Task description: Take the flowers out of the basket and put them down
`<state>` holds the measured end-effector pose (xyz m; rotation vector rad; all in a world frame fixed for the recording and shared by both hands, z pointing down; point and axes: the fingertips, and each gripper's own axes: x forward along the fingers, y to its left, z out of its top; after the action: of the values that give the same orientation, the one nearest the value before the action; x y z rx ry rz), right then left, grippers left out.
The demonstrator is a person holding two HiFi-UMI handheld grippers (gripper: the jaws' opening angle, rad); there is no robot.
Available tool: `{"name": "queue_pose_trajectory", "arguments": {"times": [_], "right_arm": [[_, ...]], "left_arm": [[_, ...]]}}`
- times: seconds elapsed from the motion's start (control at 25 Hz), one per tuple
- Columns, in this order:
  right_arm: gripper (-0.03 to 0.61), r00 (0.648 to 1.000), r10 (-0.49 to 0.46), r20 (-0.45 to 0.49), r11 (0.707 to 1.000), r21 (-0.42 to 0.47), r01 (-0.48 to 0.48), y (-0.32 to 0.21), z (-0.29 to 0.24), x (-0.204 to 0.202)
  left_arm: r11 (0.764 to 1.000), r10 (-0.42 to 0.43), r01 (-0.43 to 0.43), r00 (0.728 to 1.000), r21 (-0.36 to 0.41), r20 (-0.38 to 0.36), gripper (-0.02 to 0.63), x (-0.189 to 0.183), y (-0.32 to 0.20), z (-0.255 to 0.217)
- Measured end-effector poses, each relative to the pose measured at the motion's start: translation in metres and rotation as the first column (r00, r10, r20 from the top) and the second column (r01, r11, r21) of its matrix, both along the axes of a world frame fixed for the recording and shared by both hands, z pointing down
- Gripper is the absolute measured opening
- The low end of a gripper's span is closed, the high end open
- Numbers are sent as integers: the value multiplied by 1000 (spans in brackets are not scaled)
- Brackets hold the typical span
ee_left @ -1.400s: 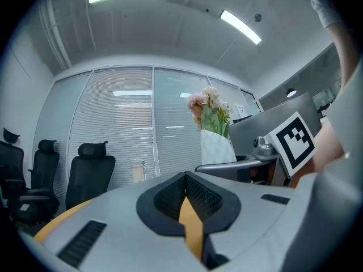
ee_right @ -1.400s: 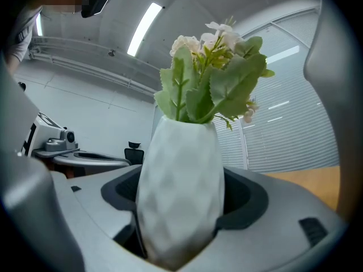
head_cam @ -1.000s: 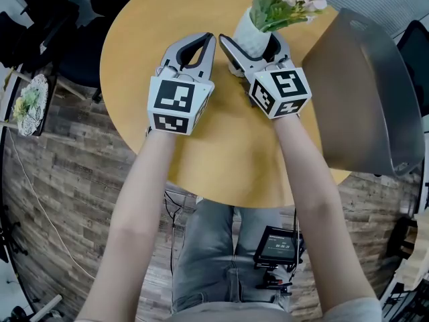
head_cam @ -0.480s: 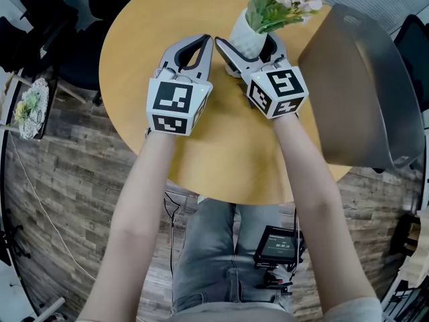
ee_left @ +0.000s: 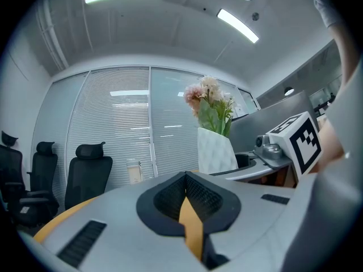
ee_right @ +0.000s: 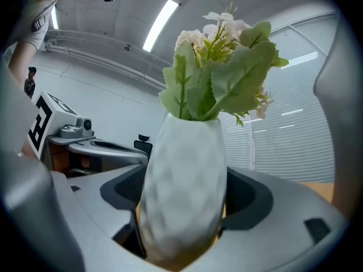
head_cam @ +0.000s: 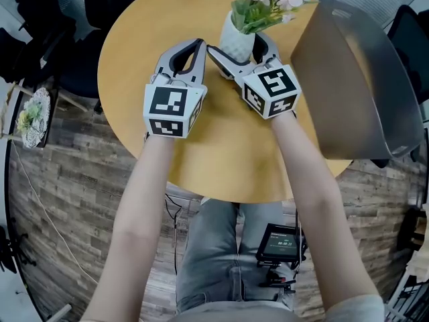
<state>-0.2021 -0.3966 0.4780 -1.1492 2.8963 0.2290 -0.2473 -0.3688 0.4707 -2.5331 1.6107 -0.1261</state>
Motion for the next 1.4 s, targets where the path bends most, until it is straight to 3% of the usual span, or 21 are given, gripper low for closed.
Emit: {"name": "queue_pose_trajectory", "arguments": {"times": [0.68, 1.4], "right_arm": [[465, 999, 41, 3, 998, -46, -41, 6, 10, 12], [469, 997, 77, -14, 995, -59, -78, 35, -7, 28]], "left_arm": [[1000, -1, 1, 1000, -20, 6, 3, 5, 9, 11], [999, 1, -1, 1000, -41, -6, 3, 6, 23, -4]]}}
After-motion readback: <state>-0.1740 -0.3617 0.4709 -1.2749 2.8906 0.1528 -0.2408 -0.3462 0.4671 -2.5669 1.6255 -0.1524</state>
